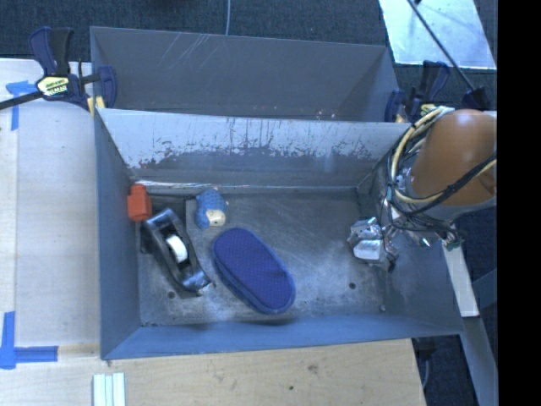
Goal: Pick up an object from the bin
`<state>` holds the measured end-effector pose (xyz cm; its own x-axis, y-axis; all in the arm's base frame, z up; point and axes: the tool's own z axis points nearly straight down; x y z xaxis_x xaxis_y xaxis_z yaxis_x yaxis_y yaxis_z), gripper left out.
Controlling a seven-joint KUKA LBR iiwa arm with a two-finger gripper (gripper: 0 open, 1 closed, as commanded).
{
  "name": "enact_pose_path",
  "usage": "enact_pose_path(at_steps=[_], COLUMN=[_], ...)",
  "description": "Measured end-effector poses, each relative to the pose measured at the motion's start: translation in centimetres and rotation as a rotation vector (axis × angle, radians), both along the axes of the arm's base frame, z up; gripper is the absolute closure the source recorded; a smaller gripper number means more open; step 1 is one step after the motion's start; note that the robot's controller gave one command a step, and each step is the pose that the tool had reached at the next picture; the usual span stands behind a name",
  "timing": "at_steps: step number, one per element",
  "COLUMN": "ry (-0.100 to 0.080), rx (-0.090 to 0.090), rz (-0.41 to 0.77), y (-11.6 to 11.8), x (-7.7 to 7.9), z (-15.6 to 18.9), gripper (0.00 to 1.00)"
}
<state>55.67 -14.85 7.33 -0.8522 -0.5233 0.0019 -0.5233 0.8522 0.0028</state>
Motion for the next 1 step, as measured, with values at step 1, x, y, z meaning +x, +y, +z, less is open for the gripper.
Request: enact_pose_path(at_steps=[1], ry=[-0.015], rx=[-0.004], rz=[0.045], y=[0.02], x=[0.68], z=[12.60], gripper=[1.00])
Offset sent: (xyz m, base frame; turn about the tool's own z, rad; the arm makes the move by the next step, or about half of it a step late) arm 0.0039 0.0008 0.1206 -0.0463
